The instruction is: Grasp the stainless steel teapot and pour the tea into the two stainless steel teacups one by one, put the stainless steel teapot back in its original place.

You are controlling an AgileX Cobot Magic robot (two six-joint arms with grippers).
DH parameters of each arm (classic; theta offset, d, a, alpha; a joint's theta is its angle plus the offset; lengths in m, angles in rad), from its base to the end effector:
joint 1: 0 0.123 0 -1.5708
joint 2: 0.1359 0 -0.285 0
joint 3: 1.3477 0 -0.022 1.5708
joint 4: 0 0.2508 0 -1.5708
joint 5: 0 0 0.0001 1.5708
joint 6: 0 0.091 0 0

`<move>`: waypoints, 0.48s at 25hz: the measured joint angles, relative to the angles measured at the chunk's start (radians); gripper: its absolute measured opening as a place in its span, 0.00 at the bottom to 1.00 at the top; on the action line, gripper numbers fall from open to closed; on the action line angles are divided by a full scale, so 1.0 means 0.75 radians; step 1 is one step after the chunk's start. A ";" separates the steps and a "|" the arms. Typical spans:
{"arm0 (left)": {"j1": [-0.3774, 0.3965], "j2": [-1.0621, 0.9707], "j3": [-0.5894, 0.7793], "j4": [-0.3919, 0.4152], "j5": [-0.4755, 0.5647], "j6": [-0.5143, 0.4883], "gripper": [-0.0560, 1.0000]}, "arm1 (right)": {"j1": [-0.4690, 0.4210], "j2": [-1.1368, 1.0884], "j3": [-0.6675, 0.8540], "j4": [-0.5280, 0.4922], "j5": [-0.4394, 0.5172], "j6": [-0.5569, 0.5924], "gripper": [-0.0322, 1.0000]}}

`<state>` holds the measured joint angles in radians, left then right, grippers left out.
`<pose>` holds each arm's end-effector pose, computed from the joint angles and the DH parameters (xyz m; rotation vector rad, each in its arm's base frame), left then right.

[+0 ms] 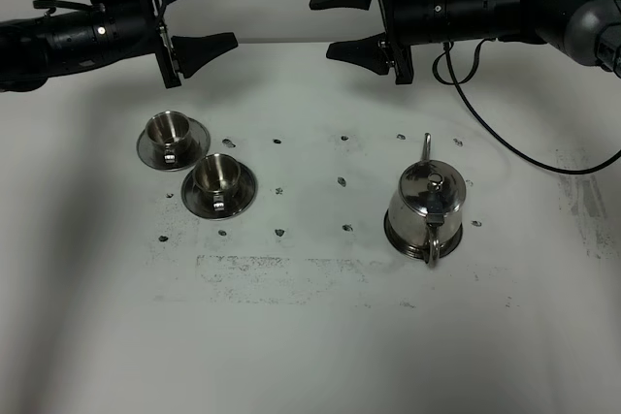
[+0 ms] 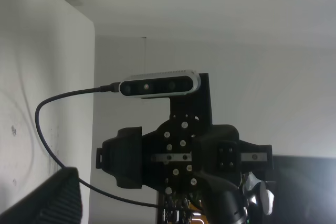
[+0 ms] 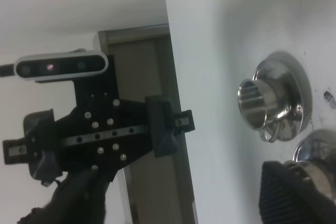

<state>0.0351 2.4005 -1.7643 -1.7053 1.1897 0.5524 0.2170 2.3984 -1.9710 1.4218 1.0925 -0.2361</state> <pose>0.4971 -0.0663 0.1651 -0.4582 2.0784 -1.9052 0.4840 0.1886 0.1974 0.2522 2.4093 1.8126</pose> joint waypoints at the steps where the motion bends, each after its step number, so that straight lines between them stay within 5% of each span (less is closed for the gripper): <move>1: 0.000 0.000 0.000 0.000 0.000 0.000 0.73 | 0.000 0.000 0.000 0.000 0.000 -0.001 0.61; 12: 0.000 0.000 0.000 0.000 0.000 -0.001 0.73 | 0.000 0.000 0.000 0.008 0.009 -0.008 0.61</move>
<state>0.0351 2.4005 -1.7643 -1.7053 1.1897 0.5516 0.2170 2.3984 -1.9710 1.4279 1.0995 -0.2419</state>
